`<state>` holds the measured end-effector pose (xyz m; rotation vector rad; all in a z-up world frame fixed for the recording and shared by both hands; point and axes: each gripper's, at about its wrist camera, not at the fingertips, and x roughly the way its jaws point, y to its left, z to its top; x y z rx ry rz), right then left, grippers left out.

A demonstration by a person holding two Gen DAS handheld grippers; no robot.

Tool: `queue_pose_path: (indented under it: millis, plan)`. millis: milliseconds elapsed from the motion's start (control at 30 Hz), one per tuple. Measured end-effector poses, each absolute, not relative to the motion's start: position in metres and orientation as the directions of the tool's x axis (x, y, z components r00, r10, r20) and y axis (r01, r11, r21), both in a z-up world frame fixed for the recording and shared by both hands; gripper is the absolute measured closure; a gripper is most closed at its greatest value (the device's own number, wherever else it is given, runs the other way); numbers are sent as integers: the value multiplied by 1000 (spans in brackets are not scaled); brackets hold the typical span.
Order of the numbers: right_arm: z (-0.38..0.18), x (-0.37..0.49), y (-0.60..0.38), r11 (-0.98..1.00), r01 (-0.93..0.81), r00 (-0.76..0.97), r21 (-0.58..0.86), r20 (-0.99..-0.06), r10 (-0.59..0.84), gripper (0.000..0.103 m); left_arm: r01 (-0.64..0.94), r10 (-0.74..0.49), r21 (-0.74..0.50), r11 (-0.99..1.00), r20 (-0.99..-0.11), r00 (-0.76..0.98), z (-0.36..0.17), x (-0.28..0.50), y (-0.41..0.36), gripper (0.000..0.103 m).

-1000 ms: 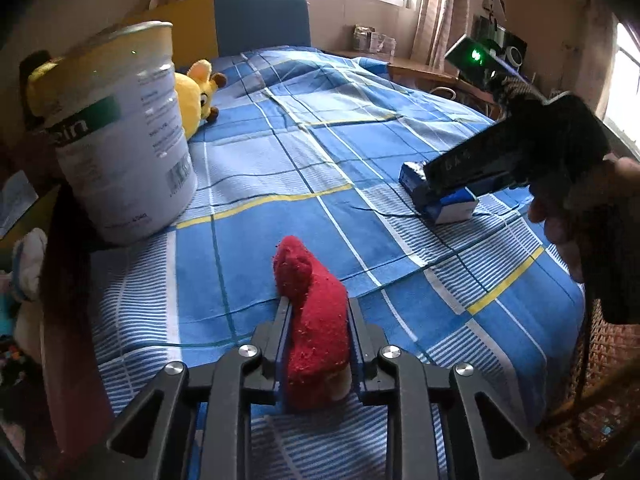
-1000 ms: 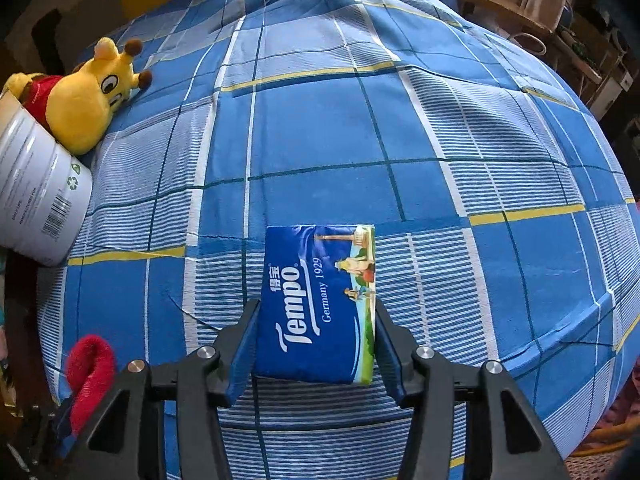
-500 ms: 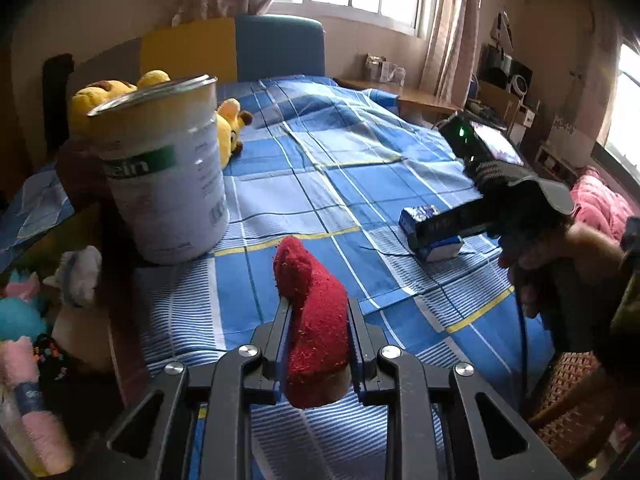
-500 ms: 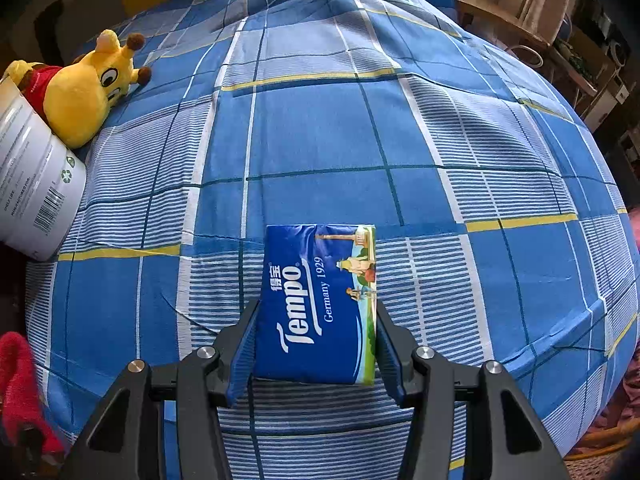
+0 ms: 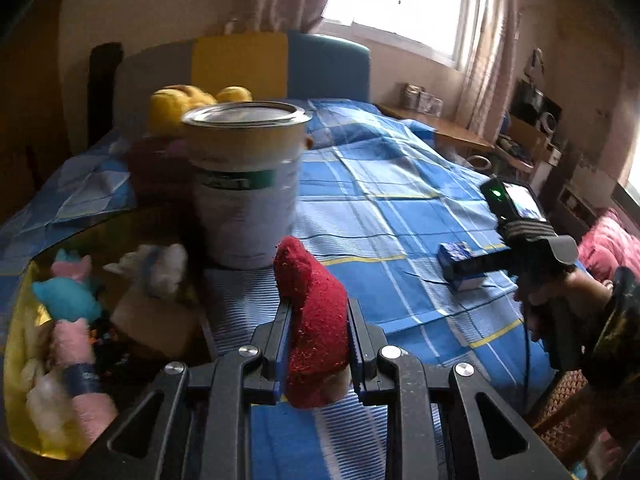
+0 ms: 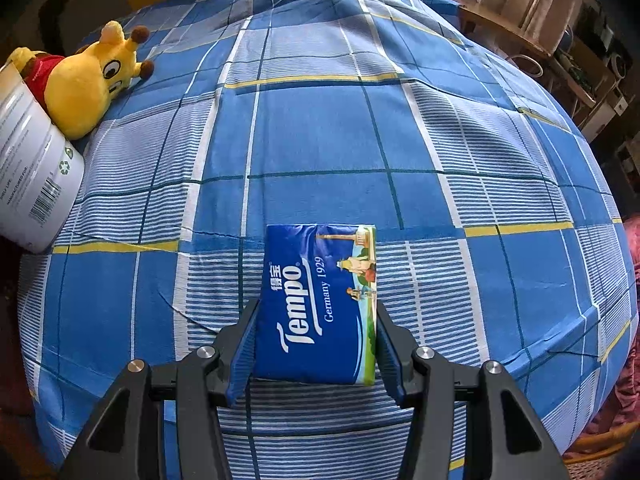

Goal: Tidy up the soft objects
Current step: 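Carry the red sock into the tray with the left gripper and release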

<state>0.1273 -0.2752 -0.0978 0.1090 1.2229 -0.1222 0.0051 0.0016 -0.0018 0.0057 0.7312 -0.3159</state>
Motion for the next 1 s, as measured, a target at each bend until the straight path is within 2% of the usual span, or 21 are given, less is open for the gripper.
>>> queue_pose_path:
  millis: [333, 500, 667, 800, 867, 900, 1000]
  plan:
    - [-98, 126, -271, 990, 143, 339, -3, -939, -52, 50, 127, -189, -141, 982, -654, 732, 1, 7, 64, 78]
    - [-97, 125, -268, 990, 140, 340, -14, -938, -62, 50, 4, -148, -213, 977, -665, 732, -4, 12, 115, 78]
    - [-98, 126, -268, 990, 139, 340, -17, -938, -64, 50, -84, -183, -335, 938, -689, 701, -17, 16, 163, 78]
    - [-98, 126, -268, 990, 140, 339, -15, -939, -62, 50, -110, -194, -351, 930, -722, 664, -34, 17, 176, 78]
    - [-98, 126, -267, 990, 139, 339, -16, -939, -63, 50, -100, -226, -366, 925, -742, 631, -44, 20, 174, 75]
    - [-98, 126, -267, 990, 139, 339, -17, -939, -63, 50, -96, -232, -366, 925, -748, 621, -47, 20, 168, 71]
    - [-98, 125, -268, 990, 139, 339, -16, -939, -63, 50, -94, -244, -378, 921, -747, 618, -52, 24, 164, 46]
